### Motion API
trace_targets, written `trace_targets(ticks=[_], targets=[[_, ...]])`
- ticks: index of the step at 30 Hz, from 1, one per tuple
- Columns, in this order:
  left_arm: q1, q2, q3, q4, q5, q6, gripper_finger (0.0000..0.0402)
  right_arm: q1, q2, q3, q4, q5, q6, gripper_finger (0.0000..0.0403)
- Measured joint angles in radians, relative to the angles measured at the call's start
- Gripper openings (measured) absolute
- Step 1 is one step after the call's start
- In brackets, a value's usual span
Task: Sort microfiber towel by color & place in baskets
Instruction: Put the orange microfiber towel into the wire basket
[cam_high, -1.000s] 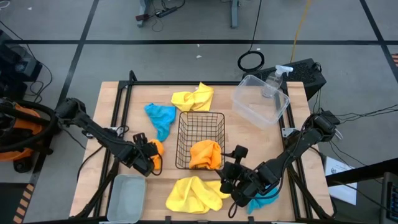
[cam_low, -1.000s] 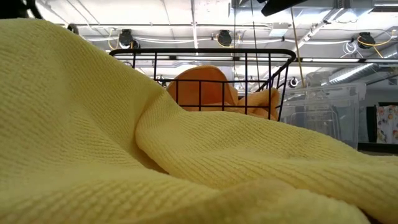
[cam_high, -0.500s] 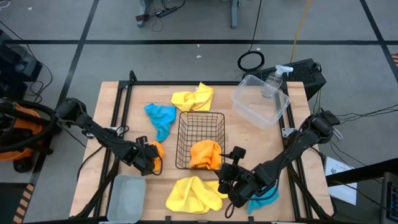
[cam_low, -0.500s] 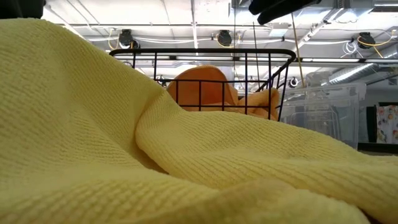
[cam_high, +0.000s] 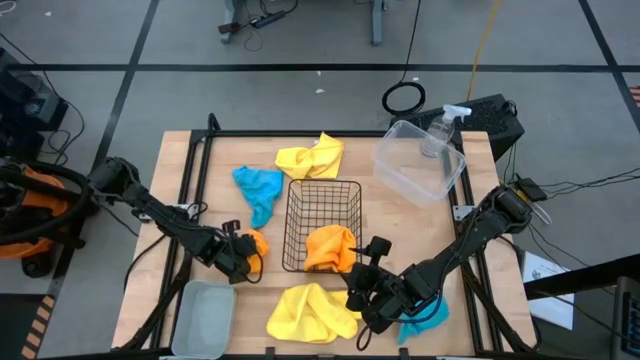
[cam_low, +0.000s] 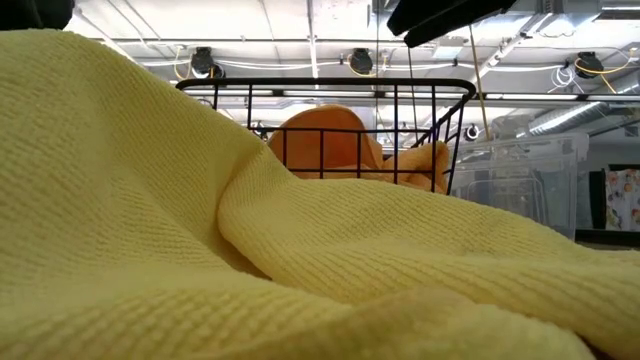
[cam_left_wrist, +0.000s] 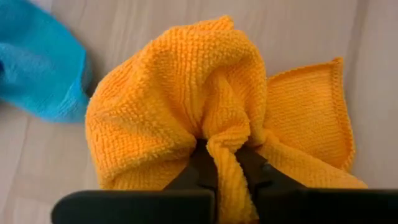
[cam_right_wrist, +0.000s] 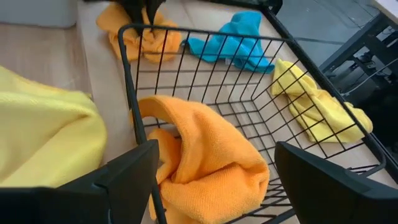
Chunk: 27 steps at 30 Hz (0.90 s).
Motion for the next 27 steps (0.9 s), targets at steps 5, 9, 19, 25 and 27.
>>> trace_targets(ticks=[5, 9, 19, 25, 27], targets=[[0.0, 0.001, 0.0, 0.063, -0.049, 0.052, 0.0033, 0.0, 0.0, 0.0, 0.029, 0.004, -0.01, 0.0313], [0.0, 0.001, 0.029, 0.008, -0.128, 0.027, 0.0034, -0.001, 0.0, 0.0, 0.093, 0.007, -0.065, 0.0313], [0.0, 0.0, 0.206, -0.201, -0.272, 0.025, 0.0035, -0.001, 0.0, 0.0, 0.258, 0.008, -0.26, 0.0313], [-0.034, 0.0, 0.367, -0.395, -0.306, -0.007, 0.0036, -0.014, 0.0, 0.0, 0.28, 0.005, -0.286, 0.0313], [-0.048, 0.0, 0.42, -0.417, -0.33, 0.01, 0.0036, -0.023, 0.0, 0.0, 0.289, 0.004, -0.286, 0.0313]])
